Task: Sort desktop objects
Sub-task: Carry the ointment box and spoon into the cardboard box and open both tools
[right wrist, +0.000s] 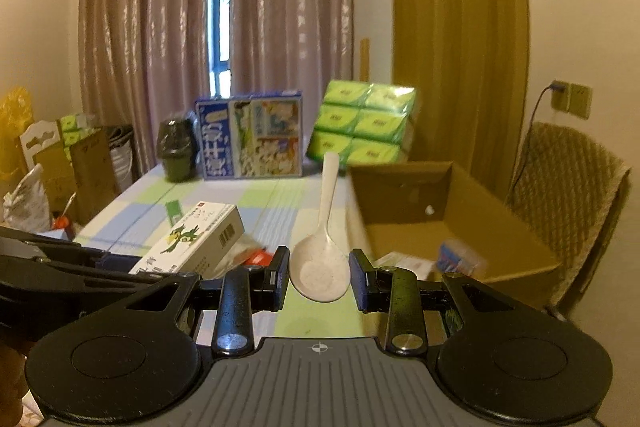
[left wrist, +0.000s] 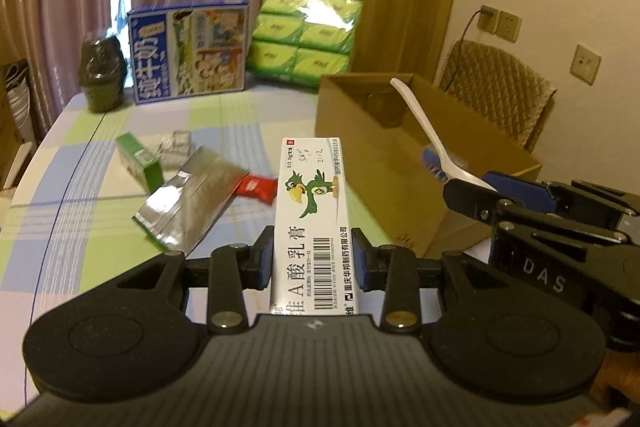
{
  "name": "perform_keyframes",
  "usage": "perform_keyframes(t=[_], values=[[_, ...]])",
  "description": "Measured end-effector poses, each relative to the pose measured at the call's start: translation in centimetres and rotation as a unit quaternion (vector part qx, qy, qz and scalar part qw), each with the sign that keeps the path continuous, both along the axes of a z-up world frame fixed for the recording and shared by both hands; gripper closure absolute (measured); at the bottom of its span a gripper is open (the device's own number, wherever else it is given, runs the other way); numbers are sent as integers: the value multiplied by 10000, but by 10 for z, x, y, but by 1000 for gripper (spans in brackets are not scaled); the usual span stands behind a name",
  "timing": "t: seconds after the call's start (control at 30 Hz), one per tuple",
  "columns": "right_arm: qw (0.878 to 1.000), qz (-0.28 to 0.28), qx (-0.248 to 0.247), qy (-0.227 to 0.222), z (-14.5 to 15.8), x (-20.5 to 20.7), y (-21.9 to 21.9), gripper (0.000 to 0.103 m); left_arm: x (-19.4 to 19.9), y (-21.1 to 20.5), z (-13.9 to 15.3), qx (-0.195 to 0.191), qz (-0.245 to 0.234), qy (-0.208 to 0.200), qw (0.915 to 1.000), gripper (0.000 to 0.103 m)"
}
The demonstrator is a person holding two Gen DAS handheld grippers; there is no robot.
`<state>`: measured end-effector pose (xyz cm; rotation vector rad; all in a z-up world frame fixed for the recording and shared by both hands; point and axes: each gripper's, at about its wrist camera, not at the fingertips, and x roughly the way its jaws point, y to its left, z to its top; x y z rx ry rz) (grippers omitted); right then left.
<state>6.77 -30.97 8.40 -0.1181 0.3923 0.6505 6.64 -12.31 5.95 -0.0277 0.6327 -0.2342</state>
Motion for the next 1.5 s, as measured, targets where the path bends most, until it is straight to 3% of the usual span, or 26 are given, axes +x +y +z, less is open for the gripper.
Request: perform_keyframes(t=[0.23, 0.53, 0.9, 1.17, 1.5], values=[[9997, -224, -22, -120, 23, 21, -38, 74, 2, -41, 22, -29, -293, -141, 9995, 70], [9985, -474, -206, -169, 33, 68, -83, 74, 36, -94, 35, -228, -519, -121, 9983, 70], [9976, -608, -335, -34, 18, 137, -104, 74, 100, -148, 16, -275, -786, 112, 9965, 70], [9972, -597, -444, 31, 7, 167, -93, 74, 148, -154, -5, -357, -783, 252, 9960, 71], [9976, -414, -491, 239, -4, 170, -79, 74, 146, -125, 3, -286, -648, 62, 9975, 72]])
